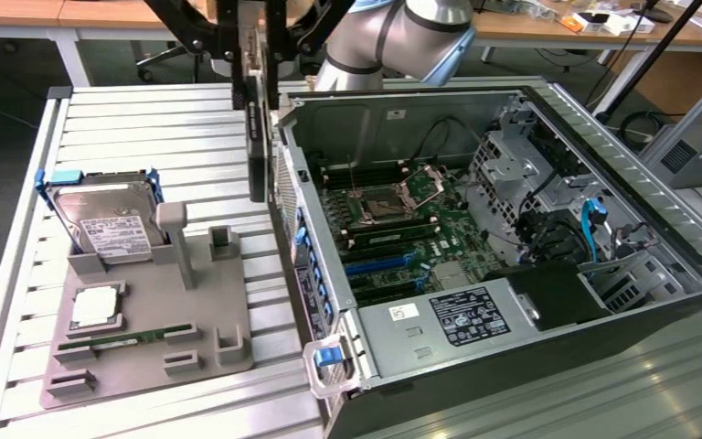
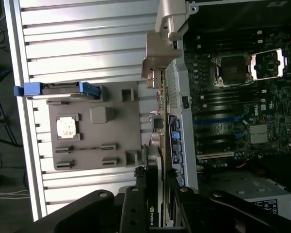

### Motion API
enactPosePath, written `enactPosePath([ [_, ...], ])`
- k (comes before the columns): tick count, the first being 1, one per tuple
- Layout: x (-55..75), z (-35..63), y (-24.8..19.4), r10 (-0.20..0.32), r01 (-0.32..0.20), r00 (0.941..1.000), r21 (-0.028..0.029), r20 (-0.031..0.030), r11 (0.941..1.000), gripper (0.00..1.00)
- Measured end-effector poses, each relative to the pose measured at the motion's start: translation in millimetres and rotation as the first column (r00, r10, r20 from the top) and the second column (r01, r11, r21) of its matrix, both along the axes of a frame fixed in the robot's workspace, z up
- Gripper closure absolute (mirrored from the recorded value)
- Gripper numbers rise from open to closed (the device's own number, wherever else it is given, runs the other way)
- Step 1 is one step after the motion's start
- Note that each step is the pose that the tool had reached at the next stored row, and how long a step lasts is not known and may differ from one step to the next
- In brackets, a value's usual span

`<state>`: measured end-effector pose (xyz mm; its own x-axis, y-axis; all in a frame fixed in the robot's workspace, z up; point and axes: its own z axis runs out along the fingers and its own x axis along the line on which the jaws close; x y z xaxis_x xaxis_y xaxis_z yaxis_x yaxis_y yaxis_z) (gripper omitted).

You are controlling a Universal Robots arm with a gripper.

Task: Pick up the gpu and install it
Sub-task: 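Pick up the gpu and move the gpu toward the slot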

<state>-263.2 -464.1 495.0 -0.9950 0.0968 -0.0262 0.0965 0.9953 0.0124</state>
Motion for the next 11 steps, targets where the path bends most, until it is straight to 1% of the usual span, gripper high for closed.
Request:
enactPosePath([
  [3,13.2,-7.4,0.0,0.0,0.0,1.0,-0.0001,-0.0001,1.0,0.73],
  [4,18.6,-12.1,0.0,0.0,0.0,1.0,0.0,0.0,1.0,0.73],
  [6,21.4,-16.0,0.0,0.0,0.0,1.0,-0.0001,-0.0001,1.0,0.73],
  [8,23.6,-22.7,0.0,0.0,0.0,1.0,0.0001,0.0,1.0,0.73],
  [9,23.9,-23.6,0.0,0.0,0.0,1.0,0.0001,0.0001,1.0,0.73],
  [11,25.2,-28.4,0.0,0.0,0.0,1.0,-0.0001,-0.0001,1.0,0.73],
])
